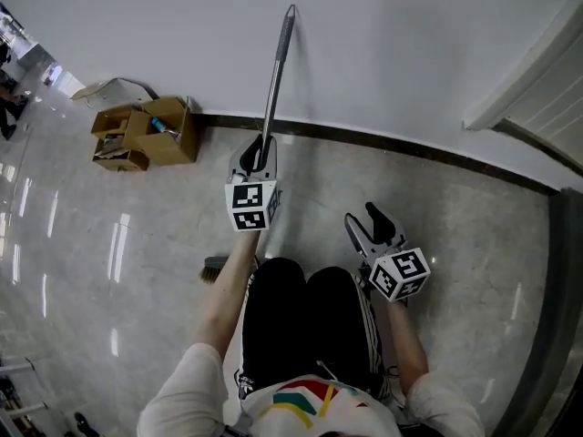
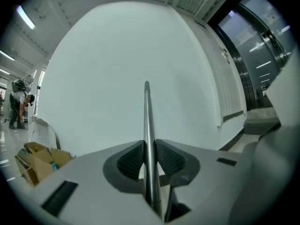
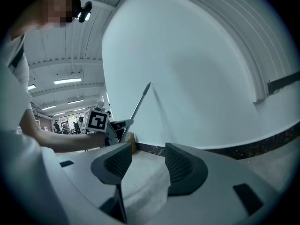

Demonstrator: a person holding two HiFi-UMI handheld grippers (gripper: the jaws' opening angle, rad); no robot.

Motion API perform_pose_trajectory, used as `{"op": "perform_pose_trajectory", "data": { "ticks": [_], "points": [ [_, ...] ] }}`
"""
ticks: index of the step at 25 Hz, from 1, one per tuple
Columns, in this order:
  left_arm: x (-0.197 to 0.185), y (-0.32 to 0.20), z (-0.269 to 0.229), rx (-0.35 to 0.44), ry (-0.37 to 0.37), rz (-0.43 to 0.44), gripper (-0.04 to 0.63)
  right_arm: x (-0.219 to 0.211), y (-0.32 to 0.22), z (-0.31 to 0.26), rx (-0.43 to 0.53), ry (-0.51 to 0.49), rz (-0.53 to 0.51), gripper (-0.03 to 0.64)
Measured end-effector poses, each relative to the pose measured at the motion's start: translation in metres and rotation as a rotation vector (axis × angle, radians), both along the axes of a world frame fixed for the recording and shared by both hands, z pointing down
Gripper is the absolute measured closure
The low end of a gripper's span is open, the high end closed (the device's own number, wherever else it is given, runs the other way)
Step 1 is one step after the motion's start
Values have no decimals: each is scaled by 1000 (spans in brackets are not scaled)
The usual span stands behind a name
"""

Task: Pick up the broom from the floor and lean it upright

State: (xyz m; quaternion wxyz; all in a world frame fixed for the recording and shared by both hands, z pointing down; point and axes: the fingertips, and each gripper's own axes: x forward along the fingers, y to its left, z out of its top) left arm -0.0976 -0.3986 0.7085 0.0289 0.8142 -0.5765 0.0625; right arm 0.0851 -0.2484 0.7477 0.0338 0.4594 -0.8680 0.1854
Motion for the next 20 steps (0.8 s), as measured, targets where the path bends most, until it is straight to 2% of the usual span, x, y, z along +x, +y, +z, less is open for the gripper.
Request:
{"op": "perform_pose_trajectory", "data": {
  "ticks": [5, 10, 14, 20],
  "points": [
    [18, -23, -67, 124, 33, 0, 467, 29, 5, -24, 0, -1, 54, 391],
    [43, -48, -115, 212, 47, 19, 466, 53, 13, -33, 6, 0, 103, 390],
    [59, -72, -131, 229, 33, 27, 466, 65, 20, -29, -11, -7, 132, 391],
    [71, -93, -130, 222, 56, 0, 466, 77, 38, -12, -47, -30, 170, 391]
  ]
}}
